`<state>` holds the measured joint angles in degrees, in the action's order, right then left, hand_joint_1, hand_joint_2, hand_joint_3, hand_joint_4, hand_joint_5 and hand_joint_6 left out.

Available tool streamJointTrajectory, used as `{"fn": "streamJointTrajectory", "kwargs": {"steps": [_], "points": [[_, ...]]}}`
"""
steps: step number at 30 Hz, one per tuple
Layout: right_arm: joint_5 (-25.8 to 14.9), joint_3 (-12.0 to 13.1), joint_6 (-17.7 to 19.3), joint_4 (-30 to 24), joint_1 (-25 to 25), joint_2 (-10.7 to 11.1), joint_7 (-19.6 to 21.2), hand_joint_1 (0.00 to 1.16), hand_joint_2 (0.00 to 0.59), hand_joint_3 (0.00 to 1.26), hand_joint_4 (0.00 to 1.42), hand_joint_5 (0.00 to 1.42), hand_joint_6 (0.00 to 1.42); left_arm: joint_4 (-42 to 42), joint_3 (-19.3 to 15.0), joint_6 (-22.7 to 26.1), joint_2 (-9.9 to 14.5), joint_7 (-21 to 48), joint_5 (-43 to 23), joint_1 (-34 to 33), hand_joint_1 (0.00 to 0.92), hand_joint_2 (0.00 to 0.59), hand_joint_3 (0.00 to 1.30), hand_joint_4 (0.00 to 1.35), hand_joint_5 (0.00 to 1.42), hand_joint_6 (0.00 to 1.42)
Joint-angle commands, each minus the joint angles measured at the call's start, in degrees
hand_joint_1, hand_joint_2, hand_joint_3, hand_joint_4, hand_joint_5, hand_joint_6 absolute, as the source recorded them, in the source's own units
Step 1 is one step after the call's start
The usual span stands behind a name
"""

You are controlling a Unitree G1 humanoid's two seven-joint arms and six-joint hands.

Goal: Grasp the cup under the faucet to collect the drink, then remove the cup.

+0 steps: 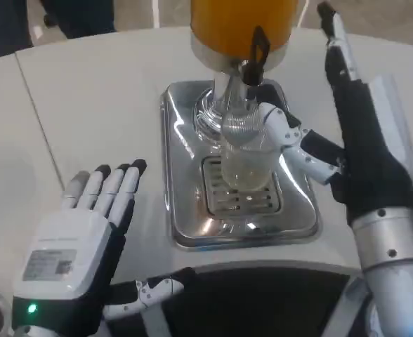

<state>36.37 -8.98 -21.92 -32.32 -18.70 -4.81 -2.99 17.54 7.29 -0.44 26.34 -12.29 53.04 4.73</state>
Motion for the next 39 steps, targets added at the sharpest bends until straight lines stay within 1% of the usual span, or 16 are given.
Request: {"fn": "streamJointTrajectory", "kwargs": {"steps": [1, 6, 10, 13, 15, 17, 18, 20, 21, 22, 26, 30, 32, 36, 38, 39], "points": [[-4.03, 1.0, -1.26, 1.45, -2.16, -1.61, 1.16, 0.64, 0.453, 0.0, 0.0, 0.0, 0.0, 1.1, -0.48, -0.57, -0.3, 0.62, -0.75, 1.02, 0.25, 0.11, 0.0, 0.0, 0.0, 0.0], [-10.34, 3.24, -1.73, 4.56, -6.95, -0.6, -0.25, 0.63, 0.455, 0.0, 0.0, 0.0, 0.0, 1.45, -0.56, -0.58, -0.39, 0.67, -0.91, 1.76, 0.25, 0.111, 0.0, 0.0, 0.0, 0.0], [-12.35, 2.36, -0.86, 5.29, -8.55, 1.48, -1.67, 0.63, 0.454, 0.0, 0.0, 0.0, 0.0, 1.52, -0.68, -0.54, -0.48, 0.63, -0.95, 2.03, 0.25, 0.111, 0.0, 0.0, 0.0, 0.0], [-15.73, 2.6, -0.44, 6.55, -9.63, 1.73, -2.51, 0.63, 0.45, 0.0, 0.0, 0.0, 0.0, 1.49, -0.83, -0.52, -0.53, 0.57, -0.98, 2.1, 0.249, 0.111, 0.0, 0.0, 0.0, 0.0], [-16.26, 1.44, -0.23, 6.43, -10.3, 2.32, -2.93, 0.63, 0.447, 0.0, 0.0, 0.0, 0.0, 1.46, -0.94, -0.58, -0.52, 0.52, -1.0, 2.13, 0.249, 0.111, 0.0, 0.0, 0.0, 0.0], [-15.41, -0.14, -0.59, 6.1, -11.42, 3.59, -3.74, 0.63, 0.444, 0.0, 0.0, 0.0, 0.0, 1.38, -0.99, -0.64, -0.56, 0.46, -1.04, 2.16, 0.249, 0.111, 0.0, 0.0, 0.0, 0.0], [-15.85, -0.32, -0.84, 6.19, -11.65, 3.59, -3.82, 0.63, 0.443, 0.0, 0.0, 0.0, 0.0, 1.34, -1.0, -0.67, -0.59, 0.45, -1.09, 2.17, 0.249, 0.111, 0.0, 0.0, 0.0, 0.0], [-18.98, 0.49, -1.5, 7.57, -12.99, 4.22, -5.99, 0.63, 0.44, 0.0, 0.0, 0.0, 0.0, 1.29, -1.06, -0.76, -0.67, 0.37, -1.2, 2.2, 0.249, 0.111, 0.0, 0.0, 0.0, 0.0], [-19.7, 0.62, -1.56, 7.79, -13.39, 4.54, -6.41, 0.62, 0.435, 0.0, 0.0, 0.0, 0.01, 1.28, -1.09, -0.8, -0.7, 0.34, -1.23, 2.22, 0.249, 0.111, 0.0, 0.0, 0.0, 0.0], [-18.93, -0.04, -1.82, 7.35, -13.97, 5.46, -6.83, 0.62, 0.434, 0.0, 0.0, 0.0, 0.01, 1.28, -1.13, -0.82, -0.75, 0.32, -1.24, 2.26, 0.249, 0.111, 0.0, 0.0, 0.0, 0.0], [-20.42, -0.68, -3.85, 5.91, -13.3, 5.14, -7.39, 0.62, 0.432, 0.0, 0.0, 0.0, 0.01, 1.22, -1.36, -1.23, -0.8, 0.36, -1.73, 2.44, 0.245, 0.11, 0.0, 0.0, 0.0, 0.0], [-21.13, -1.34, -5.18, 4.7, -12.07, 5.78, -7.98, 0.62, 0.432, 0.0, 0.0, 0.0, 0.01, 1.27, -1.5, -1.75, -0.99, 0.27, -2.11, 2.62, 0.238, 0.11, 0.0, 0.0, 0.0, 0.0], [-21.12, -1.65, -5.84, 3.86, -11.95, 6.45, -8.39, 0.62, 0.432, 0.0, 0.0, 0.0, 0.01, 1.24, -1.53, -2.08, -1.12, 0.32, -2.45, 2.66, 0.204, 0.103, 0.0, 0.0, 0.0, 0.0], [-19.85, -3.04, -8.3, 2.56, -13.51, 9.48, -10.82, 0.61, 0.435, 0.0, 0.0, 0.0, 0.03, 1.17, -1.56, -2.69, -1.21, 0.52, -3.41, 2.64, 0.123, 0.08, 0.0, 0.0, 0.0, 0.0], [-19.38, -4.03, -10.41, 2.31, -14.96, 11.43, -12.87, 0.59, 0.428, 0.0, 0.0, 0.0, 0.03, 1.16, -1.61, -2.69, -1.37, 0.82, -4.01, 2.57, 0.089, 0.072, 0.0, 0.0, 0.0, 0.0], [-18.49, -4.98, -11.55, 2.22, -16.07, 12.91, -14.1, 0.58, 0.416, 0.0, 0.0, 0.0, 0.03, 1.13, -1.64, -2.66, -1.43, 0.93, -4.17, 2.54, 0.072, 0.07, 0.0, 0.0, 0.0, 0.0]]}}
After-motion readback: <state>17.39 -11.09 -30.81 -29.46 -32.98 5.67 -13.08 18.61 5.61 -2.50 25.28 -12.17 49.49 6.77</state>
